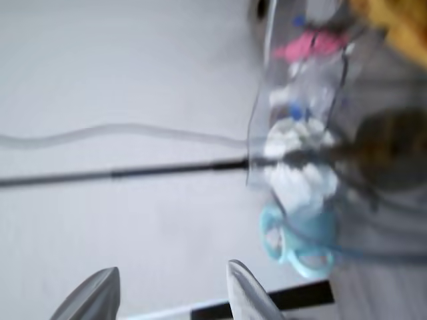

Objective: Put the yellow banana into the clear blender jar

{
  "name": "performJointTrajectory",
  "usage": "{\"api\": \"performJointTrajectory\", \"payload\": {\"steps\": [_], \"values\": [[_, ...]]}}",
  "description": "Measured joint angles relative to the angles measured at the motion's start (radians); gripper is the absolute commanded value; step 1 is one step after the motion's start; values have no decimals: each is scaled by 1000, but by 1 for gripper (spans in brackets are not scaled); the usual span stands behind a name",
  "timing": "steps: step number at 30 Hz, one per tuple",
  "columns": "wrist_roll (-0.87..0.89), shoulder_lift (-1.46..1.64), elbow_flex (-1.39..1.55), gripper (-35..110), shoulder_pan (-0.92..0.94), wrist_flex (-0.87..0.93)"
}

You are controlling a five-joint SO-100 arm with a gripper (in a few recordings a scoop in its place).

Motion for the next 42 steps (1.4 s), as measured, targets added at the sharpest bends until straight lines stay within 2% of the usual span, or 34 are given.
{"api": "performJointTrajectory", "payload": {"steps": [3, 6, 19, 33, 42], "values": [[9, 71, 67, 0, -110, 109], [28, 187, 235, 0, -192, 127], [12, 773, 1040, 0, -101, 201], [12, 788, 1430, 0, -20, 183], [12, 790, 1485, 0, -12, 170]]}}
